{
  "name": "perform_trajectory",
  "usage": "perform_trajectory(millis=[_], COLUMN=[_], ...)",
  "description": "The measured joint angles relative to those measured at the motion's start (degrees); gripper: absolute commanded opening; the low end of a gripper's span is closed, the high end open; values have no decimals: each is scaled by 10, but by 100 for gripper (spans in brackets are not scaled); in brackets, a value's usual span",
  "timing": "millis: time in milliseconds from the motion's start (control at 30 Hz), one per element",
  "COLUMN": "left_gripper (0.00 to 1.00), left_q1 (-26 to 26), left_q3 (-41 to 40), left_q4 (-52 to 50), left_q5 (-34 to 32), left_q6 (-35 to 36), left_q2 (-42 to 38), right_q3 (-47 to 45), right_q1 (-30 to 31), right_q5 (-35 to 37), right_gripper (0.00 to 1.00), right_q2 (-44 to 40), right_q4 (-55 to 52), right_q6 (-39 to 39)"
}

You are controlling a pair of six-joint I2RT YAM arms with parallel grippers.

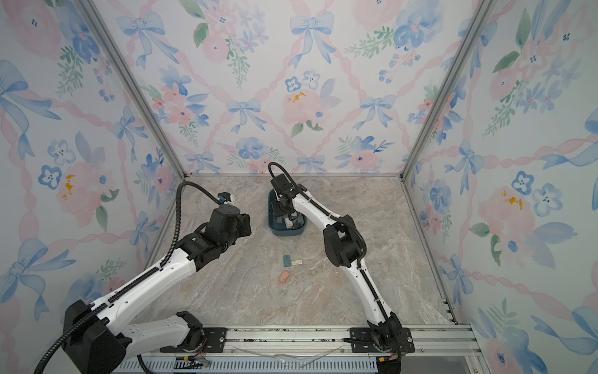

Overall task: Put the eraser in the storage box
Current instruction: Place the eraser in the storage box, then pick up the eraser from the center of the board.

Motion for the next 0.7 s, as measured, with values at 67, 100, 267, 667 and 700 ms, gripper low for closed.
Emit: perform_trajectory(millis=[67,100,267,667,700], left_gripper=[43,43,44,51,51], left_q1=[0,0,1,-3,-7], left_q3=[-2,-3,-6,-7,-7], left_q4=[0,0,0,1,1], left_q5=[2,2,7,37,40], left_q6=[0,0,-6,-17,-19], left_q2=[0,0,0,-1,-1], right_q3=[1,1,2,-122,-148], right_q1=[0,0,0,0,0], right_q5=[2,3,6,8,8], right_gripper=[36,37,45,53,53], right_q2=[2,2,2,-126,-153], right_q4=[-5,-8,-16,19,33], right_q6=[0,0,0,0,0])
